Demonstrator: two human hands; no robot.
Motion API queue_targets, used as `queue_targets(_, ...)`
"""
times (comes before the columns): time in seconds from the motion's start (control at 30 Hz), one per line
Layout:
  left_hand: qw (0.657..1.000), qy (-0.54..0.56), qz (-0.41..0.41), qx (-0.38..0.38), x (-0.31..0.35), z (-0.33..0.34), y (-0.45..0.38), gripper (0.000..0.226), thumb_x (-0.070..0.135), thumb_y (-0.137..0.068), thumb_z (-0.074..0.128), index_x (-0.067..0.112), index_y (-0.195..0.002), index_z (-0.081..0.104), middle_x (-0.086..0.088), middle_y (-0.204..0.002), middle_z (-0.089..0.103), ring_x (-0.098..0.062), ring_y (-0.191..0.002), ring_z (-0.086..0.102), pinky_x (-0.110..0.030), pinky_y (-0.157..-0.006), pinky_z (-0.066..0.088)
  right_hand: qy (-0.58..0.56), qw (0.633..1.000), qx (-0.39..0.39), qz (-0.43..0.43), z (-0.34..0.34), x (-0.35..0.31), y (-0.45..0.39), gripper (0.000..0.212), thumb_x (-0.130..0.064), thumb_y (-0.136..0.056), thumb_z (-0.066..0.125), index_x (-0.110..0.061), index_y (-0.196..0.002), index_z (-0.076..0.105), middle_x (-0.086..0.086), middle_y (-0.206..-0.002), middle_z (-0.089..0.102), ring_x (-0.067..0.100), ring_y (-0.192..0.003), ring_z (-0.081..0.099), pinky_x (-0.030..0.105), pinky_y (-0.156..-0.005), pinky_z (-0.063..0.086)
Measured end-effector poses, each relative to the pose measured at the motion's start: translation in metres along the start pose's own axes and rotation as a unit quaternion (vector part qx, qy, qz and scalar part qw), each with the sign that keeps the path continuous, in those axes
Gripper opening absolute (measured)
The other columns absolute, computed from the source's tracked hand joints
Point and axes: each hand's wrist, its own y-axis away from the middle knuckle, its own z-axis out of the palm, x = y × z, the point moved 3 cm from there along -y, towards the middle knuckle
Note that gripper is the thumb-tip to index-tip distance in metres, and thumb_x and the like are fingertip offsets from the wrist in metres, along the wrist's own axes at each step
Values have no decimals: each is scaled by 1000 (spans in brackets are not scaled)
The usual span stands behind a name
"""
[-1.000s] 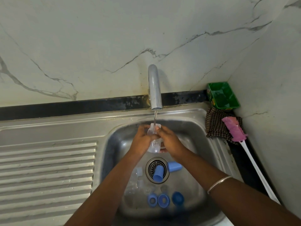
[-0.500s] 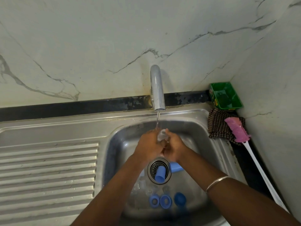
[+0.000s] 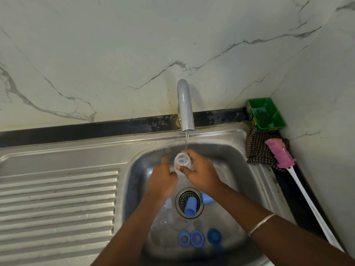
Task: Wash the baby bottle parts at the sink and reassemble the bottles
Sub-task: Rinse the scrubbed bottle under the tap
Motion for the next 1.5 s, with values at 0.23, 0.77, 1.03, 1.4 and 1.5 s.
queue_targets(0.23, 999, 26, -32, 18, -4, -7, 11, 57, 9, -90, 51, 25, -144, 40, -1, -125, 65, -20, -102, 65, -30, -70, 54, 59, 998, 15, -14, -3, -6, 3, 30, -37, -86, 73, -23, -110, 64, -6, -103, 67, 12, -92, 63, 33, -80, 54)
queue_targets(0.77, 999, 24, -28, -3, -4, -2, 15, 56, 2, -89, 46, 26, -140, 44, 0, -128, 63, -19, -107, 62, -36, -85, 55, 129, 991, 21, 25, -8, -6, 6, 38, -41, -84, 74, -23, -117, 65, -4, -108, 70, 17, -97, 65, 27, -80, 50)
queue_targets(1.03, 999, 10, -24, -21, -6, 3, 12, 56, 1, -85, 52, 23, -136, 49, 1, -131, 61, -16, -117, 57, -30, -92, 50, 128, 991, 10, 29, -6, -10, 7, 36, -46, -83, 75, -25, -112, 68, -6, -101, 72, 14, -91, 67, 25, -76, 52)
queue_targets(1.4, 991, 93, 95, -12, 15, 4, 8, 47, 27, -77, 80, 53, -103, 51, 20, -104, 66, 3, -97, 62, -13, -76, 46, -15, 996, -15, 86, -17, -21, -5, 28, -52, -75, 70, -28, -89, 73, -13, -80, 72, 1, -74, 68, 29, -72, 59)
queue_targets(1.5, 990, 99, 95, -38, 16, 4, 4, 54, 24, -76, 82, 59, -100, 50, 28, -98, 64, 8, -93, 60, -9, -74, 44, -74, 989, 69, 108, -35, -30, -26, 20, -42, -84, 67, -29, -100, 70, -11, -88, 71, 5, -82, 68, 40, -82, 59)
